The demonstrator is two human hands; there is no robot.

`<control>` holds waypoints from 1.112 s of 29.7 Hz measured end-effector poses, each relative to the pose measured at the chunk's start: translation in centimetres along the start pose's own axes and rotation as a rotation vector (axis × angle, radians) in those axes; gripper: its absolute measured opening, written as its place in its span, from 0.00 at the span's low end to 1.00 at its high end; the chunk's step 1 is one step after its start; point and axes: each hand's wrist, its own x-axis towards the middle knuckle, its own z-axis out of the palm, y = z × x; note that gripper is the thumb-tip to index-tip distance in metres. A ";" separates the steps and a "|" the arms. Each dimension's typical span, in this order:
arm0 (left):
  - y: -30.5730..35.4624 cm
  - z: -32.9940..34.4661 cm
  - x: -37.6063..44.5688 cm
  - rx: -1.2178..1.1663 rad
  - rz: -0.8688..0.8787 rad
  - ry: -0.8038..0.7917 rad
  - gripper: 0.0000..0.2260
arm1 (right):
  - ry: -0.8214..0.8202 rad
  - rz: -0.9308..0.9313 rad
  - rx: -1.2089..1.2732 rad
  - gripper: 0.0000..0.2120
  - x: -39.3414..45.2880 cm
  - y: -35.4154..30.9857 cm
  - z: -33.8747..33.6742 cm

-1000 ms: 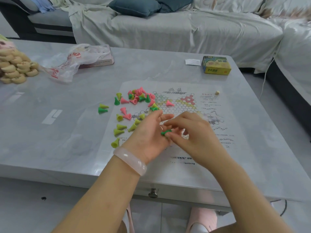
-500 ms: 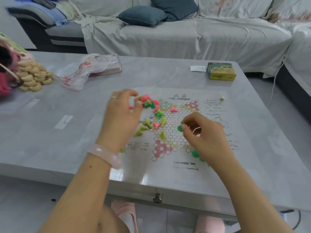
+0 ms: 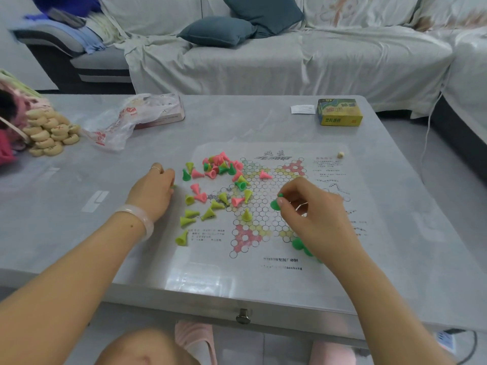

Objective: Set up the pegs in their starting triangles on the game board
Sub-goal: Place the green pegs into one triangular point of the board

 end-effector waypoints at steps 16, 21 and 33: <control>1.7 -1.3 2.4 -0.364 -0.161 -0.037 0.13 | 0.005 0.011 0.010 0.02 0.2 -0.1 0.1; 2.5 -0.2 3.6 -0.079 -0.084 -0.082 0.14 | 0.013 0.010 0.014 0.01 0.2 0.1 0.1; 7.5 -4.2 -2.7 -0.983 -0.171 0.074 0.11 | 0.249 0.164 0.218 0.02 0.2 0.8 -1.1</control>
